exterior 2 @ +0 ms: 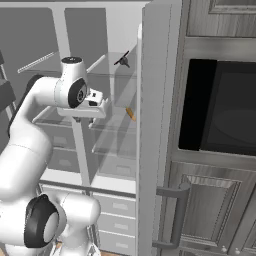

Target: There's a fish in the fridge that needs to be moved to the freezer for freezing. Pick up the fish from the fridge, place it on any shelf in the freezer, and close the fridge and freezer doors when done.

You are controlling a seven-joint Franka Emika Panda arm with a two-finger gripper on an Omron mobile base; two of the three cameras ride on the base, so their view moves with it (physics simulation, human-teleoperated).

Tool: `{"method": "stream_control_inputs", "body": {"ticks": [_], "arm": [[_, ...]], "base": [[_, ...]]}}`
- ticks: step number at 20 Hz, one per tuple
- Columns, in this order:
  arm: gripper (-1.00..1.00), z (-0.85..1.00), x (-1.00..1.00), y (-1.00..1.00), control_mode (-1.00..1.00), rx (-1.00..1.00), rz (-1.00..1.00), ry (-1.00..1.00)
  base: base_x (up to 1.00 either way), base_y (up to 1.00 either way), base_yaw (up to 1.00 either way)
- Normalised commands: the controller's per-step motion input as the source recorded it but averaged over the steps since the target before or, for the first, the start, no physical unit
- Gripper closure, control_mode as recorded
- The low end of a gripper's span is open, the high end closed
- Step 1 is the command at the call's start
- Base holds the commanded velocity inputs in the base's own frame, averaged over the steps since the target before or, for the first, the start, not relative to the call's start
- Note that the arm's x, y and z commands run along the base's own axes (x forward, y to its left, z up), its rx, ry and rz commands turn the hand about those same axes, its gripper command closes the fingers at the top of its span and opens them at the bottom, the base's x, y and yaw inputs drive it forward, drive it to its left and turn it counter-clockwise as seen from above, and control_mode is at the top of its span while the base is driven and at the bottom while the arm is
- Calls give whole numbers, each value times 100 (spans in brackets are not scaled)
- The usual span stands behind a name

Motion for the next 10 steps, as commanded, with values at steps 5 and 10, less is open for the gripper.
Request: {"method": "stream_control_inputs", "body": {"ticks": [5, 10], "arm": [[-100, 0, -22, 1, -100, 0, 1, -3], [-100, 14, -45, 0, -100, 0, 0, -25]], "base": [[0, 0, 0], [0, 0, 0]]}}
